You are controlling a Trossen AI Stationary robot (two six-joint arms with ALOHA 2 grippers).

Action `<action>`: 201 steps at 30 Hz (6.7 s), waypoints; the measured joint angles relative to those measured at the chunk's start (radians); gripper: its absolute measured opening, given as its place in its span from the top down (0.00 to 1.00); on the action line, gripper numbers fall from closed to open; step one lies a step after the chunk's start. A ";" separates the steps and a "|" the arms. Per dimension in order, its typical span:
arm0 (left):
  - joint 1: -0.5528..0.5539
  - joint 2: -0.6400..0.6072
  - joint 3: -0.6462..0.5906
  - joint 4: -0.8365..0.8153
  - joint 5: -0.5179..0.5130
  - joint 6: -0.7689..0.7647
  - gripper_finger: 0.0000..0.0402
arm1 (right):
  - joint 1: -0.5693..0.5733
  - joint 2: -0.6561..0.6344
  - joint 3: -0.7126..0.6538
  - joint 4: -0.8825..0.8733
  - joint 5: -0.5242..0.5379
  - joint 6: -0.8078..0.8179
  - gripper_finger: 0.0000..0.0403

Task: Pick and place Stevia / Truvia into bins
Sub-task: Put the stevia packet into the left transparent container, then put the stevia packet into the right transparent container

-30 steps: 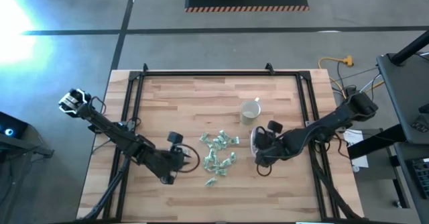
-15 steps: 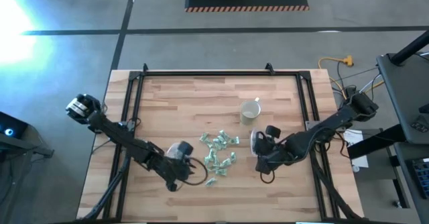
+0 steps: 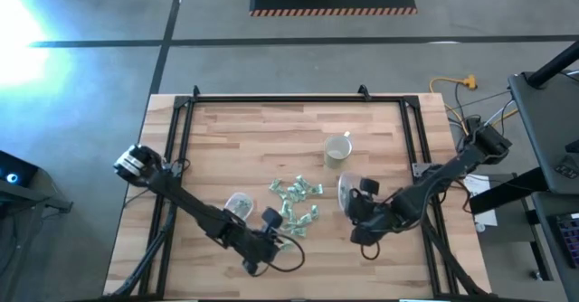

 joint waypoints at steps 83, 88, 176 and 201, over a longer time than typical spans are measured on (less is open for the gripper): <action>0.036 -0.134 -0.063 -0.342 -0.256 -0.436 1.00 | 0.011 0.002 -0.002 0.041 0.030 -0.005 0.83; -0.004 -0.218 -0.092 -0.553 -0.405 -0.648 1.00 | 0.011 0.002 -0.002 0.041 0.030 -0.012 0.83; -0.091 -0.498 -0.157 -0.689 -0.356 -0.642 0.72 | -0.221 0.350 -0.018 0.718 -0.221 -0.623 0.68; -0.092 -0.498 -0.155 -0.689 -0.349 -0.642 0.72 | -0.272 0.419 -0.001 0.772 -0.349 -0.629 0.77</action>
